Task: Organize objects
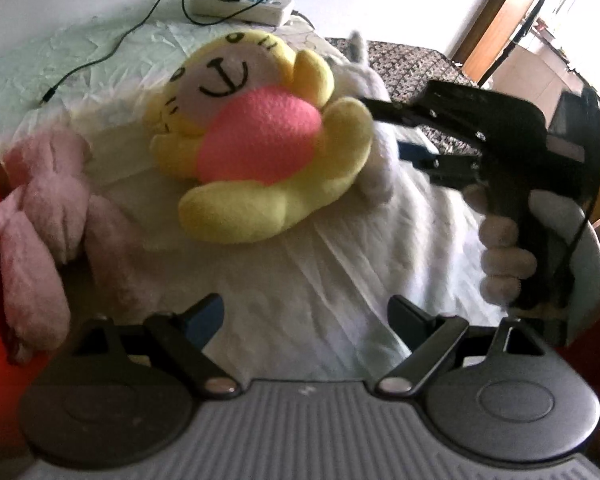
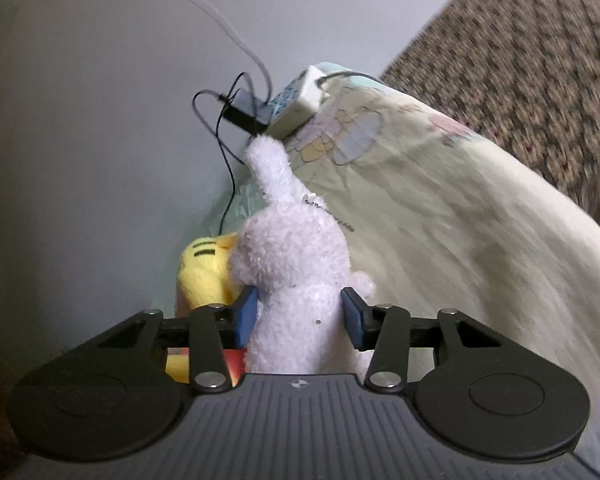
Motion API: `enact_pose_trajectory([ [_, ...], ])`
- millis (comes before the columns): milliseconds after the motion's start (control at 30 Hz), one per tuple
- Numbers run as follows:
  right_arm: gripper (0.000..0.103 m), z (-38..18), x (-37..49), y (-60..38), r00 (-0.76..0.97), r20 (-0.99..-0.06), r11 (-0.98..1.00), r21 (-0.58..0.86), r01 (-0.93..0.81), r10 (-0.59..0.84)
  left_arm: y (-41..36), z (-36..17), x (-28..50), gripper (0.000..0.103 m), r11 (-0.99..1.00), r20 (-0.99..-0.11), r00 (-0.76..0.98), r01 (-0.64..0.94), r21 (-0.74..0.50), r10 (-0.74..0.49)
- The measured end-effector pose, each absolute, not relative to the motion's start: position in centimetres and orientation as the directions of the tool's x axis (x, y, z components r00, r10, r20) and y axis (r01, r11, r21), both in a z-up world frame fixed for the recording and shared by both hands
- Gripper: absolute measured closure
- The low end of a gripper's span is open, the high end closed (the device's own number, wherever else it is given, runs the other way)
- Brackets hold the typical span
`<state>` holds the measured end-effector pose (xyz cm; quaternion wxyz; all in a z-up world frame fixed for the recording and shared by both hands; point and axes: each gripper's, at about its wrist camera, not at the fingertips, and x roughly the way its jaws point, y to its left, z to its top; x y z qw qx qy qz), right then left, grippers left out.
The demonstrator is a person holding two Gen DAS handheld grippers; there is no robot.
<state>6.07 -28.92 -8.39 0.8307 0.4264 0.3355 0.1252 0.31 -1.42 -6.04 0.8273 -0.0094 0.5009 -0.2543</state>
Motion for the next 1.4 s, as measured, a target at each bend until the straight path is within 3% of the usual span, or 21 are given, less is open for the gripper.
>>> enact_pose_trajectory([
  [267, 0.057, -10.6, 2.0, -32.1, 0.688, -0.320, 0.300, 0.941, 0.154, 0.651, -1.8, -4.3, 0.4, 0.014, 0.819, -0.780, 0.348, 0.463, -0.339, -0.520],
  [467, 0.052, -12.2, -3.2, -32.8, 0.641, -0.325, 0.201, 0.944, 0.261, 0.696, -2.9, -4.0, -0.2, 0.014, 0.754, -0.754, 0.276, 0.515, -0.407, -0.596],
  [633, 0.043, -10.5, -5.6, -33.6, 0.654, -0.412, 0.320, 0.910, 0.262, 0.634, -5.0, -5.1, 0.3, 0.014, 0.724, -0.752, 0.223, 0.529, -0.442, -0.621],
  [733, 0.043, -9.2, -6.1, -34.7, 0.682, -0.476, 0.432, 0.866, 0.252, 0.555, -6.7, -5.6, 0.8, 0.014, 0.711, -0.748, 0.205, 0.539, -0.452, -0.632],
  [1067, 0.035, -6.0, -3.6, -34.4, 0.729, -0.407, 0.513, 0.854, 0.089, 0.551, -10.2, -5.9, 2.0, 0.017, 0.684, -0.737, 0.190, 0.569, -0.456, -0.649],
  [1200, 0.035, -5.8, -2.7, -32.8, 0.679, -0.458, 0.592, 0.805, 0.042, 0.574, -11.0, -5.6, 0.8, 0.017, 0.648, -0.730, 0.178, 0.627, -0.432, -0.660],
  [1400, 0.039, -7.8, -1.9, -33.7, 0.666, -0.552, 0.663, 0.740, 0.114, 0.502, -10.1, -6.6, 1.0, 0.017, 0.672, -0.751, 0.183, 0.611, -0.418, -0.634],
])
